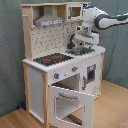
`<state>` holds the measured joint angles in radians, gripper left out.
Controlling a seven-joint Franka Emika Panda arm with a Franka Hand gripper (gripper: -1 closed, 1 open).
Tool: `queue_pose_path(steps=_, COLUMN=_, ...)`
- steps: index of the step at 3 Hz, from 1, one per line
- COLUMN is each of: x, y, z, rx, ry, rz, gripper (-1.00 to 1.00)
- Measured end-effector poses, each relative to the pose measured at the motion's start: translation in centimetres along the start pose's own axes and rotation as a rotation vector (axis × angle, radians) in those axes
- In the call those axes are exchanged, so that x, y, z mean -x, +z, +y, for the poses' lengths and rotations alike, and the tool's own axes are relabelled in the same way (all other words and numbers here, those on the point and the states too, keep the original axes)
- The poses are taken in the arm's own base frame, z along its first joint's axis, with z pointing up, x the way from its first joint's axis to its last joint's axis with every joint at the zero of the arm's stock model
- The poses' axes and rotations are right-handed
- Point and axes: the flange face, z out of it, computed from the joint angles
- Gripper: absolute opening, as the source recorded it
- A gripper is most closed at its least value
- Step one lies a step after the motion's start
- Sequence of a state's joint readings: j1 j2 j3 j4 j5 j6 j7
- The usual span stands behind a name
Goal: Play with the kitchen
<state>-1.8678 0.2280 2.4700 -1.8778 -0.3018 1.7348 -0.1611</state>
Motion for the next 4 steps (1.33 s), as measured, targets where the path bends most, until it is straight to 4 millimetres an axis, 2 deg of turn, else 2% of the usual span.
queue_pose_path(steps=2, x=2.0, y=-3.9, z=-3.7, rx=0.045, ry=-0.003, rz=-0.022, gripper=1.00)
queue_pose_path(steps=3, x=2.2, y=-6.1, z=-6.4, rx=0.099, ry=-0.012, rz=-0.003, gripper=1.00)
queue_pose_path(steps=4, x=1.4, y=-8.5, z=-9.1, rx=0.170, ry=-0.038, rz=0.021, gripper=1.00)
